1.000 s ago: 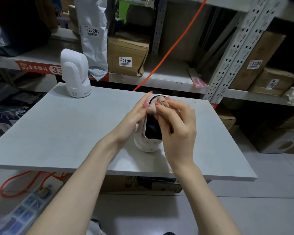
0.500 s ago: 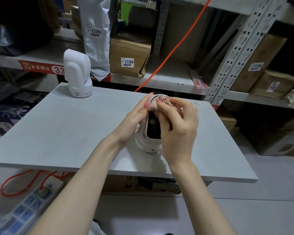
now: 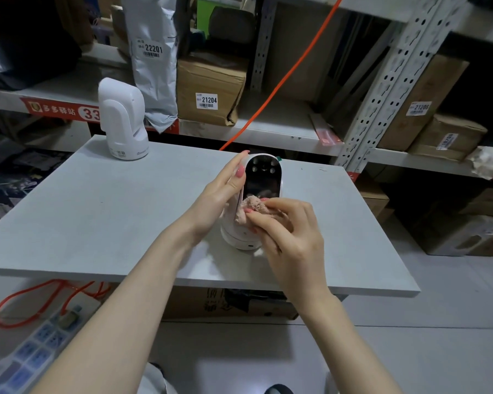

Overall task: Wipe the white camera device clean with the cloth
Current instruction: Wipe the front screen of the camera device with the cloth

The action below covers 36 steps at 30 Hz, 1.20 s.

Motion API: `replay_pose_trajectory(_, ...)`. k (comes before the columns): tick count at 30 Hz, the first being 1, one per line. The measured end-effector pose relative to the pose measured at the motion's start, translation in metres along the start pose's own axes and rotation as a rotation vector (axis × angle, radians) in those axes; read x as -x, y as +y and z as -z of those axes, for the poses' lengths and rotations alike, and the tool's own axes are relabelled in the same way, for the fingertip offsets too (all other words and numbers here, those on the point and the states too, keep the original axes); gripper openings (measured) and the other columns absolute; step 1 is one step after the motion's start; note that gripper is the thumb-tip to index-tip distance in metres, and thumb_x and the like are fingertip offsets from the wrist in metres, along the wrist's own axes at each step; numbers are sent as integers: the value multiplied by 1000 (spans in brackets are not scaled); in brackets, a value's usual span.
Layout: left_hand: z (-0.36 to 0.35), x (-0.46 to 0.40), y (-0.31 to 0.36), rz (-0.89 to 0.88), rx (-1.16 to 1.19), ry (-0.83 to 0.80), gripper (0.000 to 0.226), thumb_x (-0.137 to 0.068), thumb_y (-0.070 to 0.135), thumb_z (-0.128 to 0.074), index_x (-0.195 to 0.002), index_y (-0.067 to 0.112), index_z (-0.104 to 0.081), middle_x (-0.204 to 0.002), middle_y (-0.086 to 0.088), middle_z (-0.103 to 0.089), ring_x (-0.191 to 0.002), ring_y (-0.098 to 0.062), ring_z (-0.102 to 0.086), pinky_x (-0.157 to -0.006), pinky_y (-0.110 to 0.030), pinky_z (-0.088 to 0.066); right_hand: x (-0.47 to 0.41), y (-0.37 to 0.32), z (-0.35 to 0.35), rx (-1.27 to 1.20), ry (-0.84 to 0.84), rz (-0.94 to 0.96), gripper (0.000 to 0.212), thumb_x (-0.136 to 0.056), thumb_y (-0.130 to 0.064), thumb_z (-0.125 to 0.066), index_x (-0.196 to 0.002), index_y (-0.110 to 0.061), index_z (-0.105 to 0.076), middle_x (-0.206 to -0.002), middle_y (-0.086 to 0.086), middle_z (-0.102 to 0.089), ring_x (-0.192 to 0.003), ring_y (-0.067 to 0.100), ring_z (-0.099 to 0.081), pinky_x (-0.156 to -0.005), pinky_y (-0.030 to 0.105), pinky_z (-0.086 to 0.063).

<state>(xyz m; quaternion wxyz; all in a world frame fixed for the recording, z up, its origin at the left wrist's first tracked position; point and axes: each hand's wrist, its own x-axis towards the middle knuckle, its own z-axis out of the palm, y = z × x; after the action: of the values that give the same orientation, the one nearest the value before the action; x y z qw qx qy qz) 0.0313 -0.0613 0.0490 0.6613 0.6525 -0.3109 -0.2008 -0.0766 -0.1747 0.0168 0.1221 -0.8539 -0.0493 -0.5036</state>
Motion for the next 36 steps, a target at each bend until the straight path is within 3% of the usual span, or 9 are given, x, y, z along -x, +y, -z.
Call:
replay_pose_trajectory(3, 2, 2, 2, -1, -9, -17, 57, -93, 53, -33, -148, 41, -27, -153, 22, -32, -140, -2, -30, -87, -11, -28, -5, 3, 1, -47, 45, -44, 15, -92, -22, -62, -96, -14, -73, -100, 13, -63, -93, 27, -56, -75, 42, -51)
replay_pose_trajectory(6, 3, 0, 1, -2, -8, -16, 57, -92, 53, -33, -148, 41, -28, -150, 22, -35, -137, 0, -33, -84, -9, -31, -14, -3, -1, -102, 47, -137, 16, -90, -15, -61, -105, -18, -64, -105, 10, -54, -97, 29, -54, -84, 20, -46)
replay_pose_trajectory(8, 3, 0, 0, -21, -4, -16, 59, -91, 55, -33, -148, 39, -29, -151, 19, -37, -138, -3, -34, -94, -13, -32, -19, -8, -4, -66, 62, -173, 19, -89, -10, -63, -106, -18, -62, -106, 10, -54, -97, 28, -52, -82, 12, -38)
replay_pose_trajectory(14, 1, -3, -7, -59, -37, 10, 61, -93, 58, -32, -149, 34, -30, -154, 11, -36, -142, -6, -32, -118, -33, -25, -4, -9, -2, -32, -31, -75, 16, -89, -12, -64, -102, -7, -71, -107, 13, -56, -98, 30, -54, -77, 29, -51)
replay_pose_trajectory(19, -1, -2, -5, -56, -49, 6, 47, -102, 40, -29, -148, 32, -31, -152, 15, -36, -139, -1, -32, -90, 3, -33, 3, 7, 14, -60, -62, -44, 19, -90, -20, -61, -100, -9, -73, -109, 5, -50, -97, 31, -58, -82, 27, -53)
replay_pose_trajectory(22, -3, -2, -4, -57, -57, 3, 47, -102, 39, -29, -148, 32, -31, -152, 16, -34, -138, 0, -32, -82, 8, -33, -3, 14, 17, -47, -9, -134, 17, -87, -15, -66, -100, -8, -73, -103, 14, -57, -95, 34, -59, -83, 19, -49)
replay_pose_trajectory(25, -4, -4, -6, -65, -30, 27, 50, -102, 43, -30, -150, 29, -29, -153, 12, -36, -140, -3, -32, -104, -8, -33, -8, 5, 7, -103, 30, -219, 19, -84, -7, -70, -102, -14, -70, -104, 13, -57, -96, 33, -57, -86, 13, -42)
replay_pose_trajectory(28, -4, -3, -9, -89, -46, 70, 60, -96, 53, -32, -149, 27, -31, -153, 7, -39, -140, -6, -35, -116, -30, -28, -10, -10, -5, -99, 33, -208, 14, -91, -16, -62, -101, -15, -71, -106, 11, -58, -96, 32, -55, -75, 31, -50)
replay_pose_trajectory(36, -6, -3, -8, -78, -67, 93, 63, -91, 58, -32, -149, 31, -33, -153, 11, -39, -141, -4, -33, -119, -38, -24, 8, 3, 11, -78, -98, 1, 18, -91, -21, -58, -96, -14, -74, -110, 3, -50, -98, 25, -50, -75, 29, -53)
